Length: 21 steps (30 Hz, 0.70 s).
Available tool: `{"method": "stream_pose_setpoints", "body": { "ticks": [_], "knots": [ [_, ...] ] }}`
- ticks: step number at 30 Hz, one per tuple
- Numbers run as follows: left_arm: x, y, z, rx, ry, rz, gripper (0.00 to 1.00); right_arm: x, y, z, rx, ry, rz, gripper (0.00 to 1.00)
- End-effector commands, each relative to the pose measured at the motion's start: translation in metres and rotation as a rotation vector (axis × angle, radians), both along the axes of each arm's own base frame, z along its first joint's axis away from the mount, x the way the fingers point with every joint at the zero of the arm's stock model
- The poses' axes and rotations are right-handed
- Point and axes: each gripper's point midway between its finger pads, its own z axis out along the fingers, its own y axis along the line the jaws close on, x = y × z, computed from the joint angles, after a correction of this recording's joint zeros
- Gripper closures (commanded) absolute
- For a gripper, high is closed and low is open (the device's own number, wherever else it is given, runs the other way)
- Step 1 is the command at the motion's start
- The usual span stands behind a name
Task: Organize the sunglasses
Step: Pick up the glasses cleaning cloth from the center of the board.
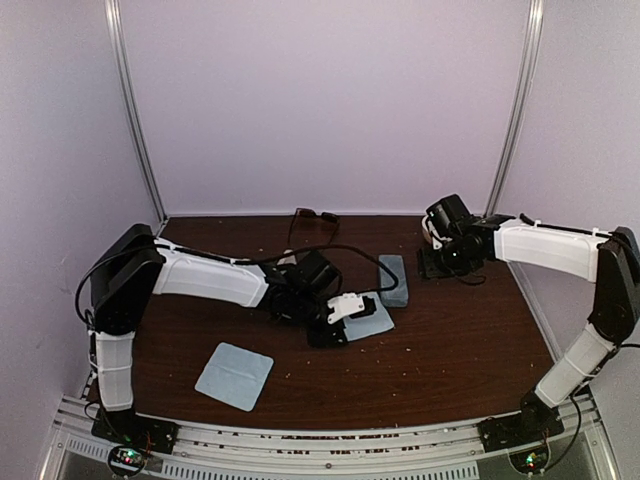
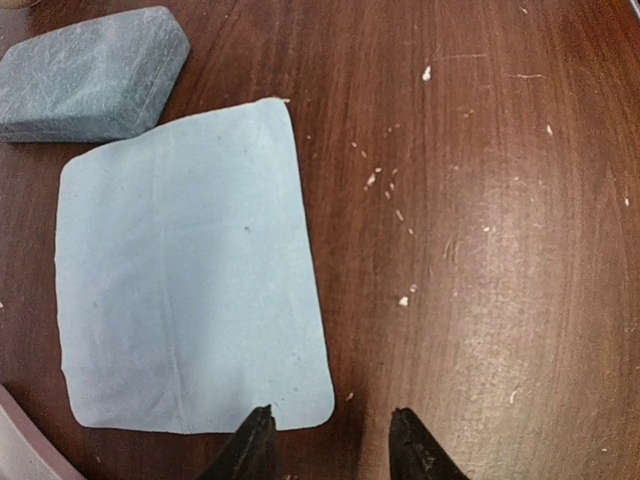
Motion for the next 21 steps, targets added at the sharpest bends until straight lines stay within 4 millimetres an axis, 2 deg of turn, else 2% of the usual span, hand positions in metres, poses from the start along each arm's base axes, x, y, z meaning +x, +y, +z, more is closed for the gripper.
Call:
{"method": "stream_pose_setpoints", "body": {
  "ticks": [1, 13, 18, 21],
  "knots": [
    [0.007, -0.008, -0.007, 0.006, -0.038, -0.013, 0.60, 0.001, -0.009, 0.004, 0.000, -0.031, -0.031, 0.37],
    [0.019, -0.006, -0.032, 0.055, -0.078, 0.017, 0.72, -0.003, -0.018, 0.007, 0.012, -0.034, -0.049, 0.38],
    [0.023, -0.002, -0.042, 0.077, -0.088, 0.028, 0.75, -0.007, -0.018, 0.007, 0.028, -0.022, -0.045, 0.38],
    [0.024, -0.002, -0.045, 0.075, -0.095, 0.033, 0.80, -0.011, -0.016, 0.006, 0.041, -0.008, -0.042, 0.38]
  ]
}}
